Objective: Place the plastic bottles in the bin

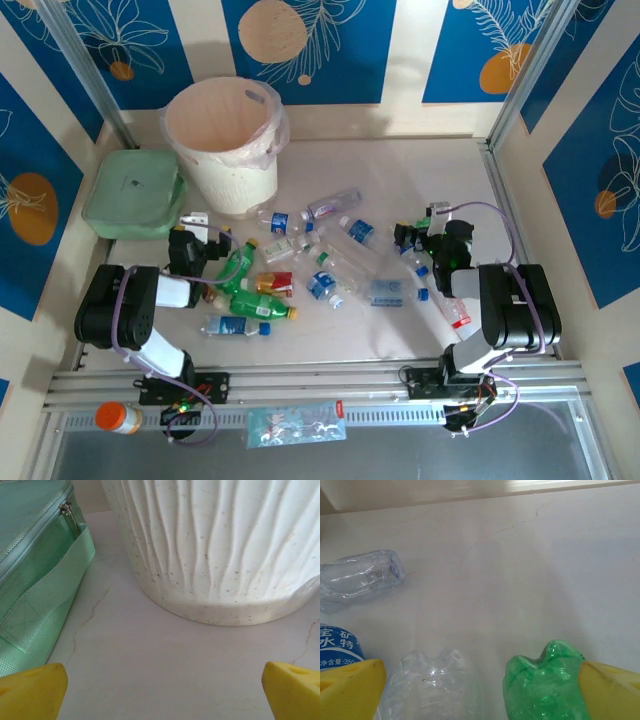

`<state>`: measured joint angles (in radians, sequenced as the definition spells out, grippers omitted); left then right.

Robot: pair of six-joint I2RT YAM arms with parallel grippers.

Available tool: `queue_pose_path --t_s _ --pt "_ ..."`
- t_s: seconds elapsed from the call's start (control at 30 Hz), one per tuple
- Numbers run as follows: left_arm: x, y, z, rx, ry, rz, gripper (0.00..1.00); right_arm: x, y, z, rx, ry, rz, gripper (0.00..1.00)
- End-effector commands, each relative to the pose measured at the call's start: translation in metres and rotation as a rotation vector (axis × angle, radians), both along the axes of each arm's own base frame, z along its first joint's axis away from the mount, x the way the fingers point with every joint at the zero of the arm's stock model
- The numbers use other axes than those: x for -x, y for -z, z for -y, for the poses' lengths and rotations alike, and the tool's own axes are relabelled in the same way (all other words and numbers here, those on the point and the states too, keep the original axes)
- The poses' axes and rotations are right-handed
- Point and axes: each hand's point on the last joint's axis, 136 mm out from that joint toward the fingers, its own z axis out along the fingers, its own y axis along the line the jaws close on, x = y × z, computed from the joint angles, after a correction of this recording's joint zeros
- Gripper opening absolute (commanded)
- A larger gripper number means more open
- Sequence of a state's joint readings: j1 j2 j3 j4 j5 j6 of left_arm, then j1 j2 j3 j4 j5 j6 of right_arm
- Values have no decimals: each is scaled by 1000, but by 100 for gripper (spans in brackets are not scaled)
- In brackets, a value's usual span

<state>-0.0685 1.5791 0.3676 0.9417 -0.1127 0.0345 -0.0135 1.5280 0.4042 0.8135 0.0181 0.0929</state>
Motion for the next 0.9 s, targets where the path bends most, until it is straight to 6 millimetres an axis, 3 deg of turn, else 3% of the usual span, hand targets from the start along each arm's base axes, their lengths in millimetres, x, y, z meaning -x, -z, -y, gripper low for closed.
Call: queue_pose_path --t_s 0.0,0.87 --pt "-2 -8 7 -4 30 22 99 -4 -5 -2 -4 -18 6 99" --pt "-2 -8 7 -12 23 21 99 -3 -7 -1 -16 -27 11 99"
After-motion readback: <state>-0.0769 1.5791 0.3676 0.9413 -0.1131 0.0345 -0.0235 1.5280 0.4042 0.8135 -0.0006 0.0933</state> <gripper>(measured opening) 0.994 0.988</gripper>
